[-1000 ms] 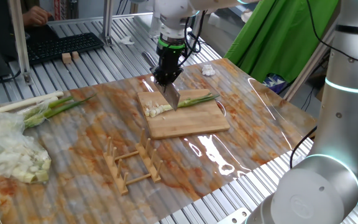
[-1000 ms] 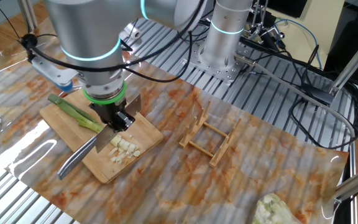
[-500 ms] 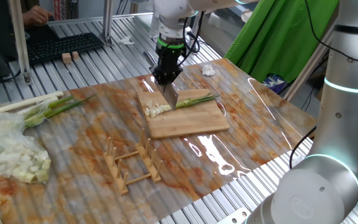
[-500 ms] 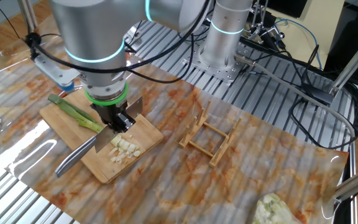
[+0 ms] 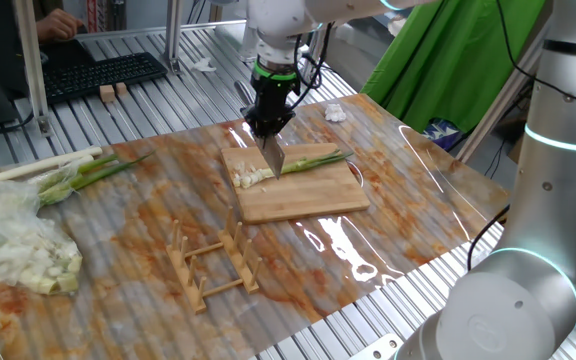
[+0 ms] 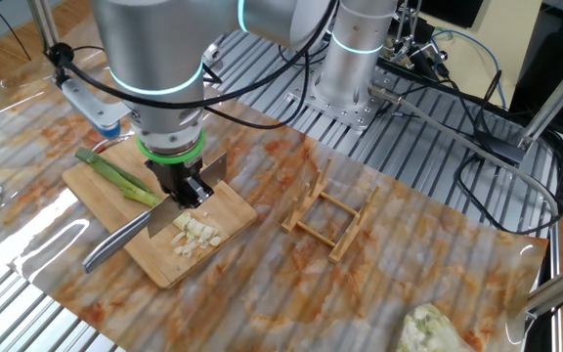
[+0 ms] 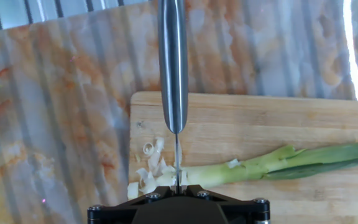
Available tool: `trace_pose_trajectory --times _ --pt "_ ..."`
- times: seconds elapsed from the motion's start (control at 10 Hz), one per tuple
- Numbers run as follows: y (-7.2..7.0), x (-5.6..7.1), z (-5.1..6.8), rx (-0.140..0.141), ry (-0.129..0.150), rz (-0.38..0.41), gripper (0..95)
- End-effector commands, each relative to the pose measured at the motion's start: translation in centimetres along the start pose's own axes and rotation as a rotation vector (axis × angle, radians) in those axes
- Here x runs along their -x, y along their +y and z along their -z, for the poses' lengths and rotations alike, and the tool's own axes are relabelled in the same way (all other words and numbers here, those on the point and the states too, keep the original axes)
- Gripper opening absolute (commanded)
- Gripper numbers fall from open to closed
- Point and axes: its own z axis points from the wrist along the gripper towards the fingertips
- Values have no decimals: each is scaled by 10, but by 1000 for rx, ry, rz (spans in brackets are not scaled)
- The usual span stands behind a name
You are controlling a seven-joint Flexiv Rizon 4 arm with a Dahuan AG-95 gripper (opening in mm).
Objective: Chop the scallions
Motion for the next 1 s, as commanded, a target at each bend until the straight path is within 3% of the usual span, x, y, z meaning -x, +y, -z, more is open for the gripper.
trace_pose_trajectory --times 0.1,0.3,0.4,0.8,1.0 --pt "0 2 0 -18 17 -5 0" --pt "0 2 0 -24 27 -19 0" --pt "0 2 0 -11 34 -21 0" --pt "0 2 0 -13 31 -18 0" --pt "0 2 0 9 40 -10 0"
